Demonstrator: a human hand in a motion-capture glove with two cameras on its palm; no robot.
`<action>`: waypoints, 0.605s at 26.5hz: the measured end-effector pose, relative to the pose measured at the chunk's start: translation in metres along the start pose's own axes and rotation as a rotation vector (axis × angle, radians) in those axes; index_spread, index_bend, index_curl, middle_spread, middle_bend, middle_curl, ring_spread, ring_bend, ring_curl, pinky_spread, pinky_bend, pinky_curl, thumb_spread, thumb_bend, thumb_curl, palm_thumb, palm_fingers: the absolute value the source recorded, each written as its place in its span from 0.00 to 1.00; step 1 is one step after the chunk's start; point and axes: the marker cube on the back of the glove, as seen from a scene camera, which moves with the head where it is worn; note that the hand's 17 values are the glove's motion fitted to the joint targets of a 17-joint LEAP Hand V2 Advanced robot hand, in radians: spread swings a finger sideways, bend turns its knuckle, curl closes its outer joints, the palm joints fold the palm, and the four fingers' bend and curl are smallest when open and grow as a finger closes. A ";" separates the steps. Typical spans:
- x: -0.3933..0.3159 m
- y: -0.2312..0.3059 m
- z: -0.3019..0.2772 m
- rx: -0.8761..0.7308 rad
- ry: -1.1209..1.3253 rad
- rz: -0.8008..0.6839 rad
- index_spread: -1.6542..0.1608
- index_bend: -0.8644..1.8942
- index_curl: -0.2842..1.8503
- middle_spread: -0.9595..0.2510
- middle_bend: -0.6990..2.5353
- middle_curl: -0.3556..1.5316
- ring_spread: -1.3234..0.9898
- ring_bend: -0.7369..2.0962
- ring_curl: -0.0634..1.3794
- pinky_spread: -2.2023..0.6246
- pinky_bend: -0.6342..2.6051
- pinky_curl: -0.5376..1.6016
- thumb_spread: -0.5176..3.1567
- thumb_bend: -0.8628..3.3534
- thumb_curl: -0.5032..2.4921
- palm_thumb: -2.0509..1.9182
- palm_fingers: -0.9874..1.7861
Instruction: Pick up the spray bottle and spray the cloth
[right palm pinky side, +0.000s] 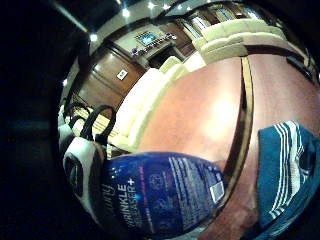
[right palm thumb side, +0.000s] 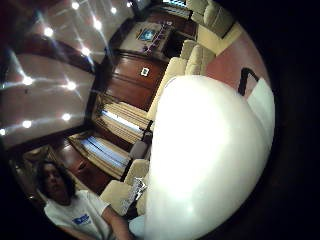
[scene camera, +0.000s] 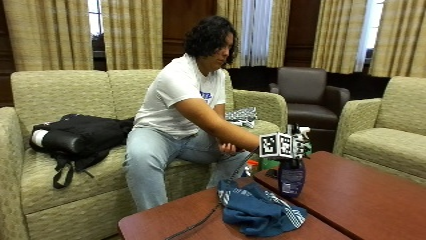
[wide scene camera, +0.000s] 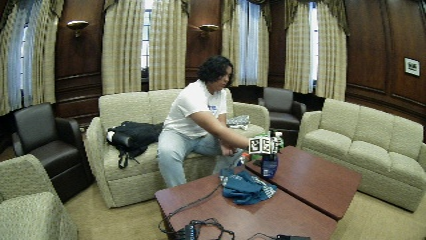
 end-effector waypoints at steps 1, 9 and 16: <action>0.000 0.000 -0.001 -0.003 -0.002 0.001 0.76 0.46 0.42 0.62 0.42 0.47 0.47 0.50 0.36 0.67 0.32 0.43 0.24 0.20 0.47 0.74 0.86; 0.000 0.002 0.002 -0.018 0.011 0.035 0.76 0.46 0.42 0.63 0.42 0.47 0.48 0.49 0.36 0.66 0.32 0.43 0.24 0.20 0.47 0.74 0.86; 0.001 0.010 0.000 0.007 0.004 0.078 0.76 0.45 0.42 0.66 0.42 0.47 0.49 0.48 0.35 0.72 0.27 0.42 0.26 0.20 0.47 0.73 0.79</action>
